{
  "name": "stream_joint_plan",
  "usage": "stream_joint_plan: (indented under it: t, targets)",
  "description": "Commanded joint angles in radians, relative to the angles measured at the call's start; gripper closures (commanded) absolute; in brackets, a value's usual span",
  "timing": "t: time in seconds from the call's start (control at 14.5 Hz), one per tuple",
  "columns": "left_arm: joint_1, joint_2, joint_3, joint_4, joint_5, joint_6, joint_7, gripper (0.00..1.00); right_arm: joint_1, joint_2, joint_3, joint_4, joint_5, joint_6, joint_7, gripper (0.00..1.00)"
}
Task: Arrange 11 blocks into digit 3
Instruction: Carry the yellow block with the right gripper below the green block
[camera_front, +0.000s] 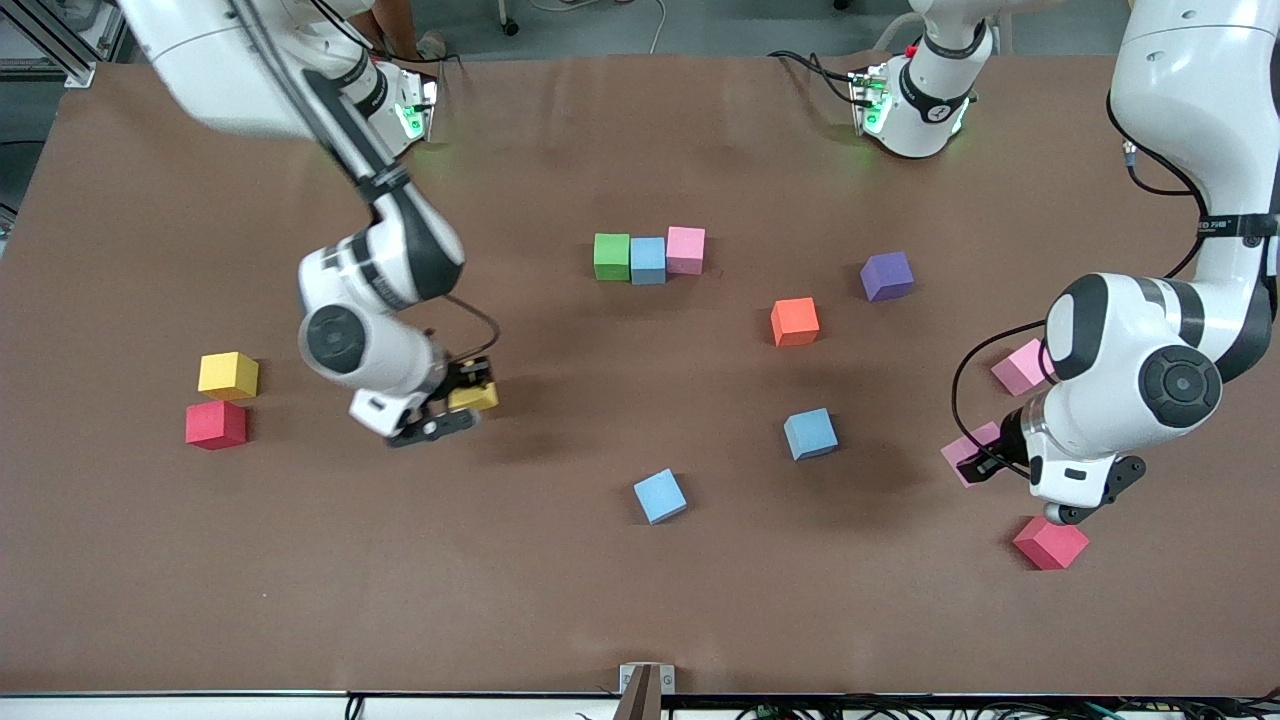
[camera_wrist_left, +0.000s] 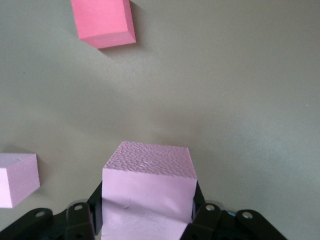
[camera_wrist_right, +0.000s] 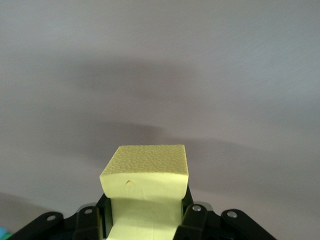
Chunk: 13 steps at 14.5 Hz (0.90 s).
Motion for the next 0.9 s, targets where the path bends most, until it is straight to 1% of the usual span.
stream_joint_plan:
  t: [0.0, 0.07, 0.21, 0.28, 0.41, 0.48, 0.62, 0.76, 0.83]
  targets:
    - [0.002, 0.004, -0.007, 0.023, -0.017, -0.021, -0.077, 0.71, 0.122, -0.050, -0.015, -0.051, 0.045, 0.002, 0.181, 0.69]
    - [-0.002, 0.022, -0.007, 0.038, -0.018, -0.021, -0.095, 0.71, 0.168, -0.055, -0.015, -0.052, 0.106, 0.008, 0.218, 0.69]
    - [0.001, 0.028, -0.007, 0.053, -0.027, -0.021, -0.111, 0.71, 0.206, -0.073, -0.015, -0.087, 0.214, 0.049, 0.224, 0.69]
    - [-0.001, 0.030, -0.007, 0.053, -0.043, -0.021, -0.112, 0.71, 0.231, -0.084, -0.015, -0.124, 0.231, 0.094, 0.226, 0.69]
    - [-0.004, 0.054, -0.007, 0.053, -0.050, -0.020, -0.123, 0.71, 0.286, -0.085, -0.018, -0.176, 0.231, 0.178, 0.270, 0.69]
    - [-0.004, 0.079, -0.008, 0.053, -0.050, -0.020, -0.144, 0.71, 0.300, -0.078, -0.018, -0.184, 0.226, 0.210, 0.313, 0.69]
    - [-0.016, 0.129, -0.008, 0.060, -0.049, -0.020, -0.192, 0.71, 0.300, -0.076, -0.019, -0.189, 0.222, 0.217, 0.329, 0.69]
    - [-0.030, 0.174, -0.008, 0.108, -0.049, -0.020, -0.209, 0.71, 0.302, -0.073, -0.027, -0.190, 0.220, 0.217, 0.330, 0.69]
    - [-0.044, 0.177, -0.007, 0.115, -0.049, -0.017, -0.210, 0.71, 0.309, -0.068, -0.032, -0.190, 0.219, 0.218, 0.330, 0.69]
